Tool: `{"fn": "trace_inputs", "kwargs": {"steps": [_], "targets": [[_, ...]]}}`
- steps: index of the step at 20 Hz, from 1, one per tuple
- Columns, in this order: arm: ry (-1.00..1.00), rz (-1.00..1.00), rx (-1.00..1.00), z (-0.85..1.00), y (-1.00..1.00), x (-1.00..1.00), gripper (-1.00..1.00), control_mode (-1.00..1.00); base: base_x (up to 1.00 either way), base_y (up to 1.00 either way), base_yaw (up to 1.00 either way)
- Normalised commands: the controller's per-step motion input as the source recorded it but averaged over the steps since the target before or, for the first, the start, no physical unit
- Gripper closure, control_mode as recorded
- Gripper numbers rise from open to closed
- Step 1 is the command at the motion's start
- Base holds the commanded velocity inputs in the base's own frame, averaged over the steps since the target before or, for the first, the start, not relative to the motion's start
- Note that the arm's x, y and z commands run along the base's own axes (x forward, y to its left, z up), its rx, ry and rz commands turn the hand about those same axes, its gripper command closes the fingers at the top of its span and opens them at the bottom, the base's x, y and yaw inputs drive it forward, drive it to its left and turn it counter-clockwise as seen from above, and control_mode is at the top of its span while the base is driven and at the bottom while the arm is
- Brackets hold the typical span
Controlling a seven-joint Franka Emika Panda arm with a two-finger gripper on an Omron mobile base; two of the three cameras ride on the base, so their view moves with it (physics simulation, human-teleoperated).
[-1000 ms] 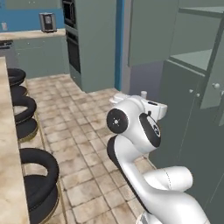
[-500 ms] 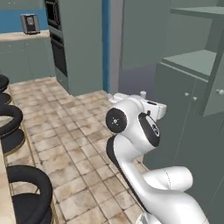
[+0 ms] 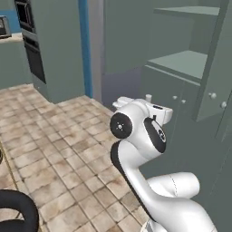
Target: Sort all alcoholic drinks to one cabinet, and non-alcoholic drinks to the other.
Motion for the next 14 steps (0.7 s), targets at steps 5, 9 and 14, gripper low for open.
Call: {"fn": "trace_inputs", "kwargs": {"steps": [5, 9, 14], "targets": [[0.00, 0.00, 0.00, 0.00, 0.00, 0.00, 1.00, 1.00, 0.47, 0.04, -0.31], [0.00, 0.00, 0.00, 0.00, 0.00, 0.00, 1.00, 1.00, 0.51, 0.14, -0.31], [0.00, 0.00, 0.00, 0.00, 0.00, 0.00, 1.00, 1.00, 0.46, 0.06, -0.30]]}}
